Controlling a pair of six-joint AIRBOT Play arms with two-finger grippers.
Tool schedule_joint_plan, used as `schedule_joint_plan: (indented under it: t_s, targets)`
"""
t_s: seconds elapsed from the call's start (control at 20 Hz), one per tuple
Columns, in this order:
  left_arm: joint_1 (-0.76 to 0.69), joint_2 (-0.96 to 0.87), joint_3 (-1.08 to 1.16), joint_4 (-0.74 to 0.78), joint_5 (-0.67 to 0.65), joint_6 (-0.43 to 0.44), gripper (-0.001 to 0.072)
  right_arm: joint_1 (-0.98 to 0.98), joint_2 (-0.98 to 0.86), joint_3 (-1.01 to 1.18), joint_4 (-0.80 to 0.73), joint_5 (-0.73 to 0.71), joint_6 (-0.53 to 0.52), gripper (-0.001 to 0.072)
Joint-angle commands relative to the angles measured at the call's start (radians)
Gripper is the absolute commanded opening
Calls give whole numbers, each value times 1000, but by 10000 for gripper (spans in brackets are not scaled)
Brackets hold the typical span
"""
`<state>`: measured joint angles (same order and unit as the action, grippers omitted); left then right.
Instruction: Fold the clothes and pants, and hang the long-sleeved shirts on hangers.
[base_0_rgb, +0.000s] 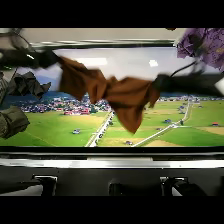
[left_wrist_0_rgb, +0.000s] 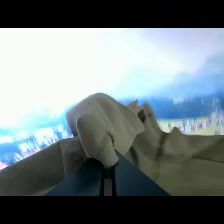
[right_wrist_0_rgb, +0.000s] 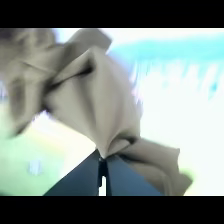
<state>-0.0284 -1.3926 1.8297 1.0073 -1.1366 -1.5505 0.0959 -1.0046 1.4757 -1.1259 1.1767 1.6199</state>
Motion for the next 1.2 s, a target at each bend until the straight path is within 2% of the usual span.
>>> schedule_joint_plan:
  t_s: [0.0,0.15,0.25,0.35,0.45,0.65,0.85,1.0,1.15]
  targets:
    - [23,205,119,280,-59,-125,17,-18,98,299,-163,102,24,25]
    - [23,371,119,352,-72,-180,18,-18,200,388,-166,103,37,25]
    - [23,442,119,352,-73,-205,18,-18,252,392,-169,109,84,25]
    - [23,474,119,352,-82,-253,18,-18,264,392,-169,115,119,25]
    - [23,461,107,352,-116,-257,18,-18,224,391,-169,125,122,26]
    - [12,392,-56,349,-124,-257,19,-17,-2,391,-167,221,178,26]
    - [-11,234,-279,347,-85,-257,20,-16,-336,386,-157,275,179,26]
    - [-26,55,-406,343,86,-257,20,-16,-583,385,-148,153,135,26]
    - [-29,-134,-411,290,305,-257,20,-16,-768,386,-140,-12,128,26]
